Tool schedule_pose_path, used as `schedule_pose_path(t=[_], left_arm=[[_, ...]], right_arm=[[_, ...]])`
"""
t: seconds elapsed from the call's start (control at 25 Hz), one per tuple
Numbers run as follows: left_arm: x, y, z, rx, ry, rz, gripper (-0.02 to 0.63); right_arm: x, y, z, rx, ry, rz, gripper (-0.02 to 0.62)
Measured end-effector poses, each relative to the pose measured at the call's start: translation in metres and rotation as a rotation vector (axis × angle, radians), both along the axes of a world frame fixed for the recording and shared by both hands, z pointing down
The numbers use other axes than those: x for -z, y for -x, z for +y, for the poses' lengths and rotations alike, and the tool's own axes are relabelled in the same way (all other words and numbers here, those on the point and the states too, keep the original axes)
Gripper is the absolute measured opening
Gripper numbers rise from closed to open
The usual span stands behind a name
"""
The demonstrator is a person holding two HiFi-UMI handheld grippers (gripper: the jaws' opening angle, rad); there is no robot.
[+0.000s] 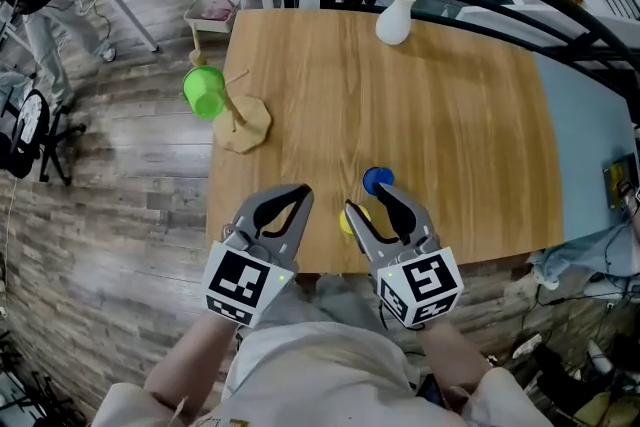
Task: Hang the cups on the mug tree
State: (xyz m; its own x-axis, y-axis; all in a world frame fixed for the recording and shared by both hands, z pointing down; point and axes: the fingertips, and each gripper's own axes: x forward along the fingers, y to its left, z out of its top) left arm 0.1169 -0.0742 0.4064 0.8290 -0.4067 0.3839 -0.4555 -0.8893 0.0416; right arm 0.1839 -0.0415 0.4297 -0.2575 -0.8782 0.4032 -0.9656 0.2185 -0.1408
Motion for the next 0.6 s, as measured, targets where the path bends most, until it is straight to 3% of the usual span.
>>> schedule_pose_path(t=[0.6], left_arm=[[-0.115, -0.035, 0.024, -0.105, 0.124, -0.115, 0.002]], right_arm=[[-0.135, -0.021, 0.024, -0.034, 0.179, -0.008, 0.245]])
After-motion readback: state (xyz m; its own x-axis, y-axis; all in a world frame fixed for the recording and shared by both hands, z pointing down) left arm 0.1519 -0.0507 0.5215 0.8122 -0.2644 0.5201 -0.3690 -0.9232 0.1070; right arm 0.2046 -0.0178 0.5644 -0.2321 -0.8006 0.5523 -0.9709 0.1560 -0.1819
